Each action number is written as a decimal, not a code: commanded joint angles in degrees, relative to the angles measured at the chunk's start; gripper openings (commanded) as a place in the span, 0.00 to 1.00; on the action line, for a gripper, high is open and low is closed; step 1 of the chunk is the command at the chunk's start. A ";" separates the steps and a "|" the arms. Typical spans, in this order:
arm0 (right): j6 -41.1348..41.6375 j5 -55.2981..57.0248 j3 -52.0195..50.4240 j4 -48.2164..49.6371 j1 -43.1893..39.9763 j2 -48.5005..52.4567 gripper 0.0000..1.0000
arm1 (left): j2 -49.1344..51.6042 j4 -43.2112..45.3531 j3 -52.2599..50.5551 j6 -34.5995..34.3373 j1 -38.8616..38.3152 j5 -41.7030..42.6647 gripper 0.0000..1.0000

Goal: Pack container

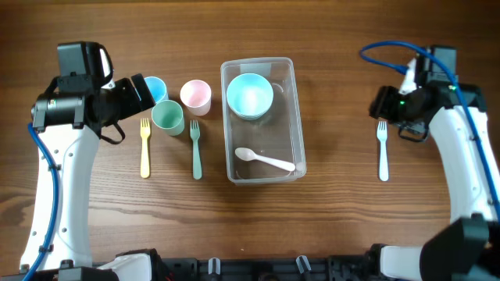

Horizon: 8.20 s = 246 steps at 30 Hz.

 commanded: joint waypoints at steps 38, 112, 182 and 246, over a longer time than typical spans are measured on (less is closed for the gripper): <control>-46.69 -3.56 6.80 1.57 47.34 -5.88 0.04 | 0.11 0.15 1.11 -0.11 0.26 0.26 1.00; 0.79 2.47 8.85 -3.98 1.22 -2.45 1.00 | 23.52 -5.86 7.74 0.83 -18.58 -5.53 0.78; 0.79 2.47 8.85 -3.98 1.22 -2.45 1.00 | 30.36 13.79 10.19 8.96 -48.78 0.28 0.23; 0.83 2.47 8.85 -3.98 1.22 -2.45 1.00 | 28.57 1.77 22.43 4.50 -50.84 -1.90 0.04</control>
